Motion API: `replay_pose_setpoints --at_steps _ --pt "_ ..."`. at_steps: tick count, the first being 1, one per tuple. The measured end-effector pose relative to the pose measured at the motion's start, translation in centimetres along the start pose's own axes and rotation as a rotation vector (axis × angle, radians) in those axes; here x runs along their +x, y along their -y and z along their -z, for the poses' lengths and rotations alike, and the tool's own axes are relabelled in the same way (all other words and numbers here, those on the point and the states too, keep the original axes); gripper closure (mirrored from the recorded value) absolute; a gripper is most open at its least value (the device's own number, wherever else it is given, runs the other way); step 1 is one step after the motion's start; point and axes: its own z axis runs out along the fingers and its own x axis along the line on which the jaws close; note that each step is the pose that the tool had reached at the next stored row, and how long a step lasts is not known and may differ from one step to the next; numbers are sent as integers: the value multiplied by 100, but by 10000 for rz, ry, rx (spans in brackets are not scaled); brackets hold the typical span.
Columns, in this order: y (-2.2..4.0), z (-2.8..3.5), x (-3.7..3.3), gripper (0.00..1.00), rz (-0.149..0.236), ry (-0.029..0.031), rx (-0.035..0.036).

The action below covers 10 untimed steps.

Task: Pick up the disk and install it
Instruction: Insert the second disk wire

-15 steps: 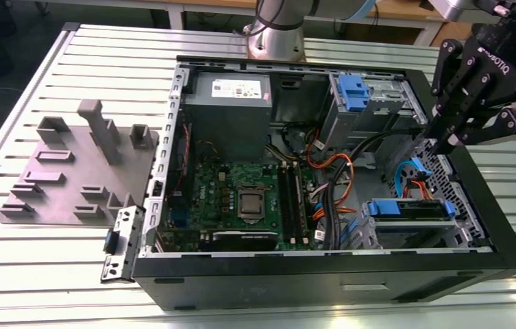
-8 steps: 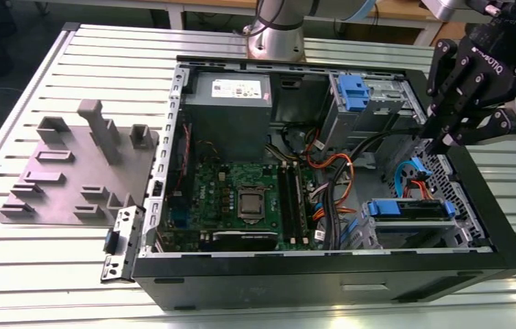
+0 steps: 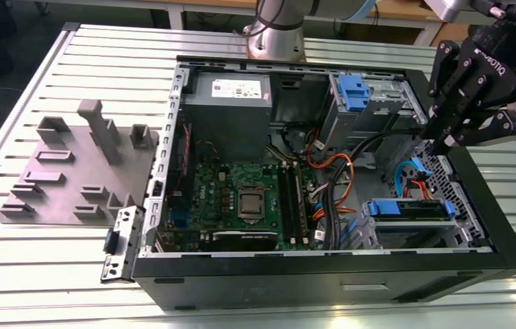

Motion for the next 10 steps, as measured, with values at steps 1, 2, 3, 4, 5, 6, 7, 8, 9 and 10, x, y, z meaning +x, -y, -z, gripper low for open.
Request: replay_pose_setpoints --at_steps 1,2,3,4,5,6,7,8,9,10 --pt "40 -13 0 69 -4 0 -70" --pt "40 -23 2 69 -4 0 -71" --pt "40 -23 2 69 -4 0 -71" --pt "40 -23 2 69 -3 1 -71" --pt "27 -23 2 69 -3 1 -71" --pt "27 -23 2 69 -4 1 -71" --pt "16 -23 2 69 -4 1 -71" --pt "6 -23 2 69 -3 1 -71" --pt "6 -23 2 69 -4 1 -71" --pt "6 -23 2 69 -4 1 -71"
